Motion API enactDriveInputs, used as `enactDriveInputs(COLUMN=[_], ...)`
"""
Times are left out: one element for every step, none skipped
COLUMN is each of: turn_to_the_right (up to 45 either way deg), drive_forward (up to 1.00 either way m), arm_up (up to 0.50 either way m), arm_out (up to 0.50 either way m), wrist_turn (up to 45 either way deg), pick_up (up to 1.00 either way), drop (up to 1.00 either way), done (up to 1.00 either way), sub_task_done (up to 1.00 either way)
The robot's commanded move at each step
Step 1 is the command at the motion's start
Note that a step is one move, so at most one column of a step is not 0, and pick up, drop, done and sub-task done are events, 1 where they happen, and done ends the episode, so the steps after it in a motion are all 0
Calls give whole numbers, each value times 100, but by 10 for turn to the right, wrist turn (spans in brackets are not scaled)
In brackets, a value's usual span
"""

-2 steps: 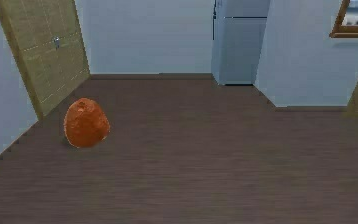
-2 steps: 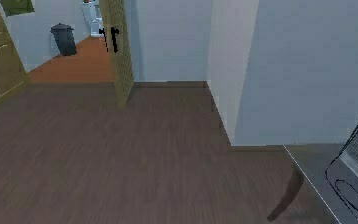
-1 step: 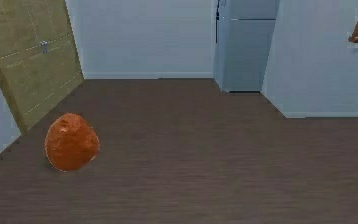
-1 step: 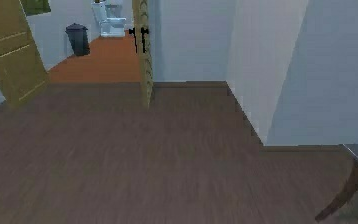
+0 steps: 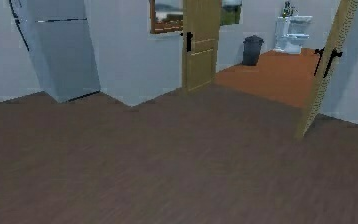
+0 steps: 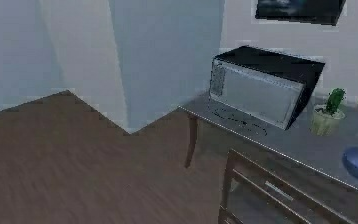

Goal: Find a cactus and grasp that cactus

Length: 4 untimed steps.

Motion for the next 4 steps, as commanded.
enactDriveInputs(turn_to_the_right=[390, 0, 420, 0], drive_forward=[0, 25, 0, 100], arm_up=[0, 0, 0, 0], arm_out=[0, 0, 0, 0], wrist_turn=[0, 0, 0, 0], pick_up=[0, 0, 0, 0], drop=[0, 0, 0, 0], done=[0, 0, 0, 0], sub_task_done=[0, 0, 0, 0])
